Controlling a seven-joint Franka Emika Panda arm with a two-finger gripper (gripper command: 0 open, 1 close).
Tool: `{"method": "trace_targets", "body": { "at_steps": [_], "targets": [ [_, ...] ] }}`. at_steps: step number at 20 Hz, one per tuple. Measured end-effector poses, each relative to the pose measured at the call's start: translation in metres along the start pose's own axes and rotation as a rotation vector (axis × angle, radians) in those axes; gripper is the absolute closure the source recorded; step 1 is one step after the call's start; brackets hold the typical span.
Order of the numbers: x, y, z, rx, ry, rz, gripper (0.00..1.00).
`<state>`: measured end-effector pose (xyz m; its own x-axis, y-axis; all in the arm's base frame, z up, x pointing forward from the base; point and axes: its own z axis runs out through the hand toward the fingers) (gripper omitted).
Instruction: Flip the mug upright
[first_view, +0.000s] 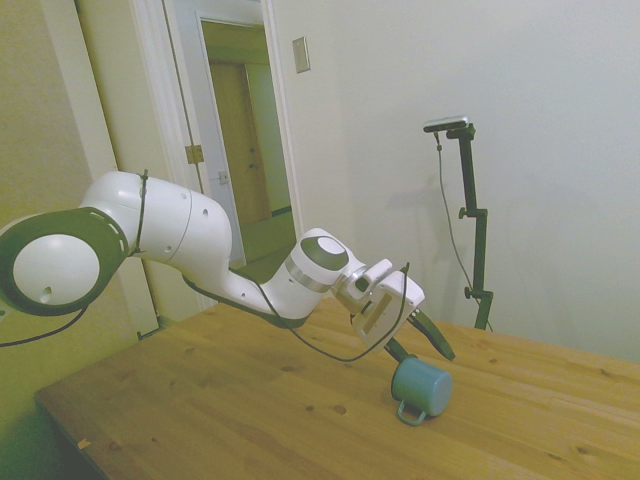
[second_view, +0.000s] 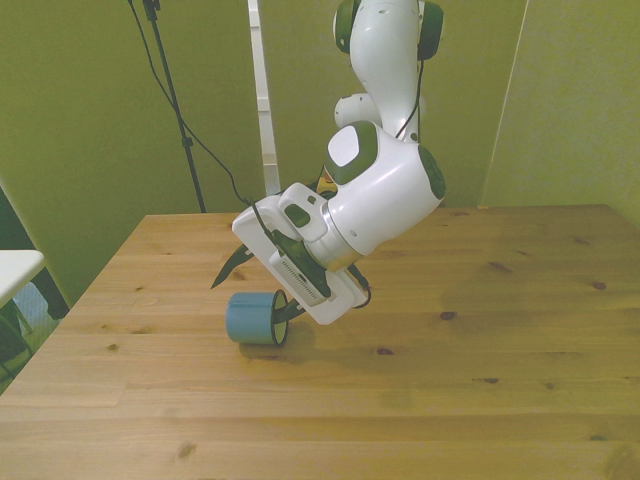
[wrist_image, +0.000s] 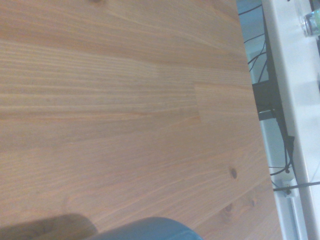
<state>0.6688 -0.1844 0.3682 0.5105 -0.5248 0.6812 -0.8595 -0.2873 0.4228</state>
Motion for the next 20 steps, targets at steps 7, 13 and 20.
{"method": "trace_targets", "body": {
  "at_steps": [7,13,20],
  "targets": [
    [-0.0020,-0.0021,-0.0037,0.000,0.000,-0.004,1.00],
    [-0.0059,-0.0024,-0.0009,-0.005,-0.005,-0.011,1.00],
    [-0.0027,0.0005,0.0006,-0.010,-0.006,-0.006,1.00]
  ]
}}
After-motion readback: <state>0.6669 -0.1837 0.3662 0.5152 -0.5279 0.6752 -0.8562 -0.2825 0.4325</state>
